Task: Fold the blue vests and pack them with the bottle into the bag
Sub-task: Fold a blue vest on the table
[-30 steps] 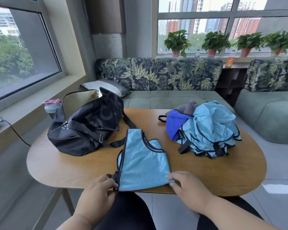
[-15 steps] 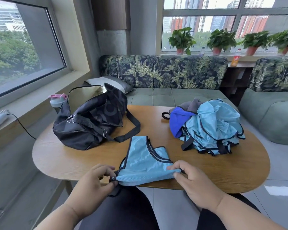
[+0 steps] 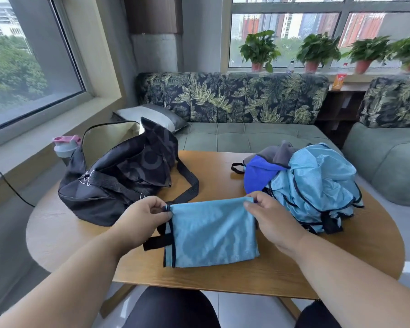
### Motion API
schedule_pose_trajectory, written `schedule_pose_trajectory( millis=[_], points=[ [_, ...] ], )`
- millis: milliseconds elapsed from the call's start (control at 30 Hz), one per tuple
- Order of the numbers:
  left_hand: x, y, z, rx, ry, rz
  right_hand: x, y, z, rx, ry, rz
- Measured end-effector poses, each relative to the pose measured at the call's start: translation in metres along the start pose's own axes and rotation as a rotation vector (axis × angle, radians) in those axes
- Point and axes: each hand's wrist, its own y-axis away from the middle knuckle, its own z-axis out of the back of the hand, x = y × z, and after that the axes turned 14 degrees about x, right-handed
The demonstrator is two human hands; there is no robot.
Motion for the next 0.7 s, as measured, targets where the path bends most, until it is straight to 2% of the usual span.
schedule_pose_trajectory(
  millis=[100,167,267,367,467,567,700],
  points=[
    [0.001,-0.047,0.001,-0.066,-0.108,0.100,-0.007,-0.051,0.004,-0.046,-0.026,-0.065],
    [0.009,-0.071,-0.004,-0.082,-0.100,0.172,-0.021,-0.079,0.005,-0.063,0.033,-0.142],
    [0.021,-0.084,-0.013,-0.129,-0.091,0.231,-0.047,-0.098,0.000,-0.017,0.067,-0.286],
    [0.026,-0.072,-0.029,-0.225,-0.239,0.133,-0.060,-0.089,0.000,-0.074,0.006,-0.293],
    [0.038,-0.050,-0.055,-0.239,-0.411,-0.083,-0.070,-0.068,0.001,-0.122,0.149,-0.341],
    [0.063,-0.040,-0.083,-0.136,-0.592,-0.033,-0.082,-0.050,-0.006,-0.125,0.258,-0.400],
    [0.078,-0.039,-0.093,-0.110,-0.568,0.042,-0.077,-0.043,-0.017,-0.038,0.402,-0.459]
  ],
)
